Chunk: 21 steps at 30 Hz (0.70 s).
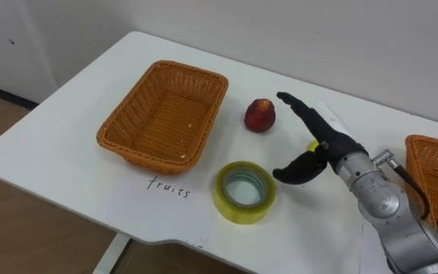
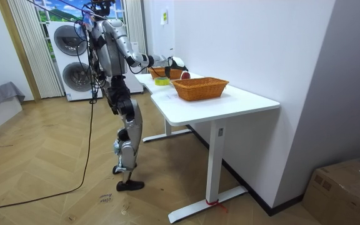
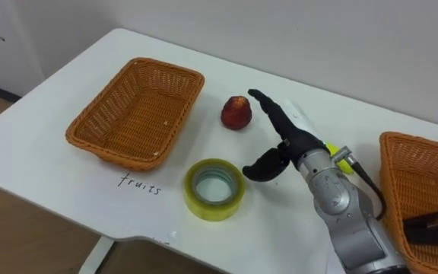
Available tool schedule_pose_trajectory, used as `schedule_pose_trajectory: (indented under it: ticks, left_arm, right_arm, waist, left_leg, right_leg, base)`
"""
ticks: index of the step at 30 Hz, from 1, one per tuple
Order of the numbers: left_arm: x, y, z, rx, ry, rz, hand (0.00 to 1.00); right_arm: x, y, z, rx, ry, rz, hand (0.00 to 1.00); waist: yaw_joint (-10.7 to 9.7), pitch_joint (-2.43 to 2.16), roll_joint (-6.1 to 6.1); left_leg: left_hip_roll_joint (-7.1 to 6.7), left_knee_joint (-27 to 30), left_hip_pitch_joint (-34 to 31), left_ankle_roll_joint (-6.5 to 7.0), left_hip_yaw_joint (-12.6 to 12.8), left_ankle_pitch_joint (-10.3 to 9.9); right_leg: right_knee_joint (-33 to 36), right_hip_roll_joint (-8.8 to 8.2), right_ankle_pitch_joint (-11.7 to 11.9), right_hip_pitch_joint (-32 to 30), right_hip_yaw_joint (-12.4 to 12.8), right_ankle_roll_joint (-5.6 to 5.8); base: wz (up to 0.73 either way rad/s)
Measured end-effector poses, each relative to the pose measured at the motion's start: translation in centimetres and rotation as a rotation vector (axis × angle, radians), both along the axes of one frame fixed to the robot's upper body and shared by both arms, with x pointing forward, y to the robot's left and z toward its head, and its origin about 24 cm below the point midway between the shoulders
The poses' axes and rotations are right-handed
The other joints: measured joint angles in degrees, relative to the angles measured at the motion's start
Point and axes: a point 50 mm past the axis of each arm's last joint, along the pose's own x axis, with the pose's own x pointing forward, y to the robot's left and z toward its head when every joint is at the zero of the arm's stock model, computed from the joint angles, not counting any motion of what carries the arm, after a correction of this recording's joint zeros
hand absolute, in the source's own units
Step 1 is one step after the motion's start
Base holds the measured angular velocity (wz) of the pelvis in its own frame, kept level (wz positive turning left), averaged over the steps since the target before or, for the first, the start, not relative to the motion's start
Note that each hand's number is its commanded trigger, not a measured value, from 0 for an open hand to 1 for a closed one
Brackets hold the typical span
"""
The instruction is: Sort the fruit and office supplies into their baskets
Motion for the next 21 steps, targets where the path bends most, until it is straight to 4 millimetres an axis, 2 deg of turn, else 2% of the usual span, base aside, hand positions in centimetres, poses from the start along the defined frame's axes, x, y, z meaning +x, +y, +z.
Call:
schedule_pose_trajectory:
  ticks: [9,21]
  left_arm:
    - [-0.1,-0.2,0.0,0.001,0.010,-0.014,0.00]
    - [0.1,-0.5,0.0,-0.004,0.011,-0.040,0.00]
  right_arm:
    - [0.1,0.6,1.2,0.021,-0.047,0.022,0.00]
    - [0.0,1.4,0.9,0.045,-0.046,0.028,0.00]
  waist:
    - [0.0,0.06,0.08]
    - [0.0,0.27,0.33]
  left_leg:
    - [-0.16,-0.1,-0.1,0.01,-0.9,0.0]
    - [-0.52,-0.2,-0.1,0.03,-2.5,0.0]
  right_leg:
    - [-0.1,0.03,0.0,0.1,-0.2,0.04]
    - [-0.2,-0.07,-0.1,0.6,-0.9,0.24]
  base:
    - [0.03]
    - [0.06]
